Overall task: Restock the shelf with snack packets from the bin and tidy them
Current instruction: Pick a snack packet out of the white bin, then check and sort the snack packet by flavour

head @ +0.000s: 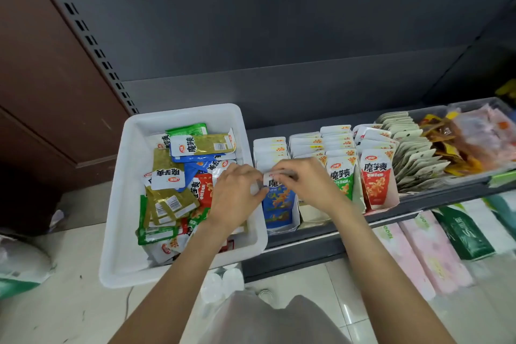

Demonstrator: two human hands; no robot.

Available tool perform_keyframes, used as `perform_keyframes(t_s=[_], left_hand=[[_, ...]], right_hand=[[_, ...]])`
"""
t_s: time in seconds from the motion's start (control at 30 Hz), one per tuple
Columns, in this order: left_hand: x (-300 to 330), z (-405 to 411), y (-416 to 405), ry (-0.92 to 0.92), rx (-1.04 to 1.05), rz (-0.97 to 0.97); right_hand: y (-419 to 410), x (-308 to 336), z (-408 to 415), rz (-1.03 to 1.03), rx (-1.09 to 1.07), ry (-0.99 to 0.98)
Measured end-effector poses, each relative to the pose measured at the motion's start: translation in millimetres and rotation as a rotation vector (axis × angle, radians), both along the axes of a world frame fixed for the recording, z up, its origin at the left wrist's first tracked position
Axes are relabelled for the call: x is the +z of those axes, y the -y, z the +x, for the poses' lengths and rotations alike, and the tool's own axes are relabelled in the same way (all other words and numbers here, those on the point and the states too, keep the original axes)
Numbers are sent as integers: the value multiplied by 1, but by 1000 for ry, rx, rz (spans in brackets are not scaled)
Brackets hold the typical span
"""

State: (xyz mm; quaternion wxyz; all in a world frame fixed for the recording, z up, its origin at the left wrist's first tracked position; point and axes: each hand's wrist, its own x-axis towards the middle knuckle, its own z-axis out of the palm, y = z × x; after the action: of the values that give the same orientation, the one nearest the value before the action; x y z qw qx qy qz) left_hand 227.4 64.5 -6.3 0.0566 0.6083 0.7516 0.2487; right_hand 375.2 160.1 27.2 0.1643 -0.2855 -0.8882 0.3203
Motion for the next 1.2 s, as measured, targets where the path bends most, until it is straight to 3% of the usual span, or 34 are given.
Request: perform_keyframes(t_s=[0.13,0.3,0.43,0.5,0.57,0.7,0.8,0.9,1.1,1.2], left_hand=[[-7,4,0,-64,70,-17],[-4,4,-1,-45,120,23],[4,-9,15,140,282,225],[4,-24,31,224,383,283],[-3,-44,49,174,431,271],[-26,-80,79,-78,386,27],[-34,-90,86,-86,370,-233],[-37,-93,87,-79,368,-298],[-35,-95,88,-84,365,-353],[-26,-88,87,88,425,-181]], right_hand=[[2,-19,2,238,-129,151],[9,-21,-5,342,-170,222],[17,-2,-6,366,-389,-29],[25,8,-11,356,-362,-116],[37,14,-22,294,-222,-105],[60,4,-66,183,58,128],[71,-25,-106,207,77,441],[73,-57,-129,228,13,654],[74,-53,-139,255,-1,689],[71,-13,-126,269,-47,599]])
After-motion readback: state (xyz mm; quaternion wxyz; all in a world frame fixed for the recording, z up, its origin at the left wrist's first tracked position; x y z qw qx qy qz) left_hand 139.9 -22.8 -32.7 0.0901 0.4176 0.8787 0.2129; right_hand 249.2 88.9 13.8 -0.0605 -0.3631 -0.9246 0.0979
